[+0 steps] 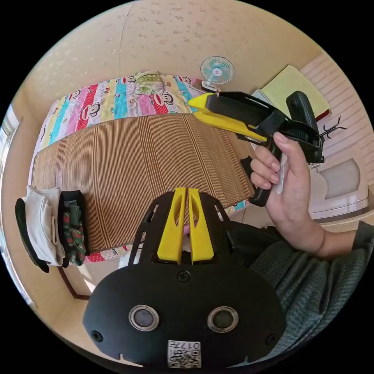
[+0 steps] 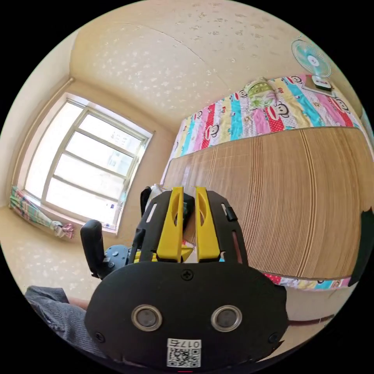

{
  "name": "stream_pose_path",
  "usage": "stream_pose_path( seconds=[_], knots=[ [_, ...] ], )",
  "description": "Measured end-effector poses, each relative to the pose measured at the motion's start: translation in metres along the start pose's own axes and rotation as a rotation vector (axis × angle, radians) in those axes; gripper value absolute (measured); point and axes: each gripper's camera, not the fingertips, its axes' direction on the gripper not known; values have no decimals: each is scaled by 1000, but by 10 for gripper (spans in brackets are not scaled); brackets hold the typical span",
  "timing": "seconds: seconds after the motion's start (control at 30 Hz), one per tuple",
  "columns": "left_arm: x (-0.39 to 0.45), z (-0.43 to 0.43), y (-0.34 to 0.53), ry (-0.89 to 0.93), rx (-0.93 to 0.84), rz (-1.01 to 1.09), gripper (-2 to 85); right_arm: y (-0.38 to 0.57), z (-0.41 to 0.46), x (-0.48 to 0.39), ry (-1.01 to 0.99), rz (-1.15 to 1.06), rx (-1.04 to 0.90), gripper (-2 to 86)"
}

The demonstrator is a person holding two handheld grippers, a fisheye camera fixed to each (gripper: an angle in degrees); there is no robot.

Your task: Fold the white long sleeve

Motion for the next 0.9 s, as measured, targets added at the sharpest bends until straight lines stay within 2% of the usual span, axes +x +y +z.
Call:
stream_pose_path(
  seconds=[0.1,0.17,0.27,0.5,0.77,0.83,0.9],
  knots=[
    [25,7,3,81,-53,87,-10,23,-4,-14,59,17,100,18],
    [42,11,5,72,-75,143,-10,39,-9,-22,33,-34,185,13],
    [75,17,9,45,-102,244,-10,62,-11,-35,97,-97,300,9],
    [124,13,27,-45,-100,365,-10,97,15,-52,244,-157,366,7],
    [144,7,44,-61,-111,396,-10,123,42,-55,189,-209,366,8],
    [148,8,50,-12,-125,404,-10,129,49,-59,185,-249,369,9],
    [151,5,53,-24,-113,402,-10,130,63,-59,176,-252,312,10]
  ],
)
